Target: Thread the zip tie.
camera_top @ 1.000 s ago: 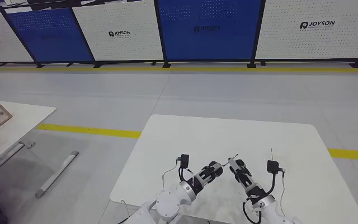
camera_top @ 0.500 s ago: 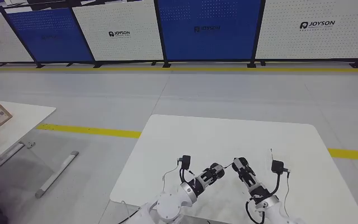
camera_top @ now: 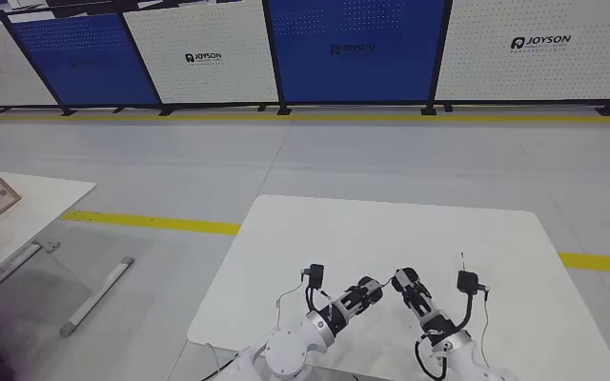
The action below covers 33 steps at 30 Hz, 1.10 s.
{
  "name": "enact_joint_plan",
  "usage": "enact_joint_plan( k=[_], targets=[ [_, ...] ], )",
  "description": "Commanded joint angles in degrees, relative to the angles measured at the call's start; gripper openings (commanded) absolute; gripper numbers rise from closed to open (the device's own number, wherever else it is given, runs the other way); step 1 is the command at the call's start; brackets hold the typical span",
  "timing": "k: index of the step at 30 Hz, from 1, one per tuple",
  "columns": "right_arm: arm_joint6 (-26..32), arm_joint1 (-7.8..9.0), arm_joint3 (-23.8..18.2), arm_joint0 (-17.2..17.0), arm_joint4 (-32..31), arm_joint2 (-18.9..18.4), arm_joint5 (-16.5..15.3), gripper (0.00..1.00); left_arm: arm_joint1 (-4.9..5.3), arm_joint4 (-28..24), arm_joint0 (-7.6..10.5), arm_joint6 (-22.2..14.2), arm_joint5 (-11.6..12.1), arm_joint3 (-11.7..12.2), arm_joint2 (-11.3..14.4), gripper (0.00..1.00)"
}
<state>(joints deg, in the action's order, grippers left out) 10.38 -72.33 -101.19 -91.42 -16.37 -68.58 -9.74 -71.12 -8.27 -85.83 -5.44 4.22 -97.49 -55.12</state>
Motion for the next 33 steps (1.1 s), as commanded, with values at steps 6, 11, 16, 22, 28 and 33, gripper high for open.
enact_joint_plan(
  k=[6, 11, 16, 22, 28, 33],
  targets=[
    [0.1, -0.05, 0.1, 0.2, 0.2, 0.2, -0.1, 0.0, -0.06, -0.4, 0.08, -0.3, 0.1, 0.3, 0.1, 0.0],
    [-0.1, -0.16, 0.5, 0.5, 0.2, 0.7, 0.2, 0.0, -0.12, -0.4, 0.24, -0.3, 0.3, 0.5, 0.2, 0.0],
    [-0.5, -0.12, 0.4, 0.2, 0.2, 0.3, -0.3, 0.0, -0.15, 0.1, 0.28, -0.1, -0.3, 0.6, 0.4, 0.2],
    [-0.9, -0.12, 0.4, 0.0, -0.7, 0.3, 0.7, 0.0, -0.19, 0.5, 0.13, 0.4, -0.3, 0.5, 0.4, 0.29],
    [-1.2, -0.15, 0.5, -0.2, -1.1, 0.3, 1.4, 0.0, -0.14, 1.1, -0.22, 0.8, -0.2, 0.4, 0.3, 0.17],
    [-1.1, -0.07, 0.3, -0.6, -1.0, -0.2, 1.6, 0.0, -0.03, 1.2, -0.71, 1.1, 0.4, 0.2, -0.4, 0.11]
  ],
)
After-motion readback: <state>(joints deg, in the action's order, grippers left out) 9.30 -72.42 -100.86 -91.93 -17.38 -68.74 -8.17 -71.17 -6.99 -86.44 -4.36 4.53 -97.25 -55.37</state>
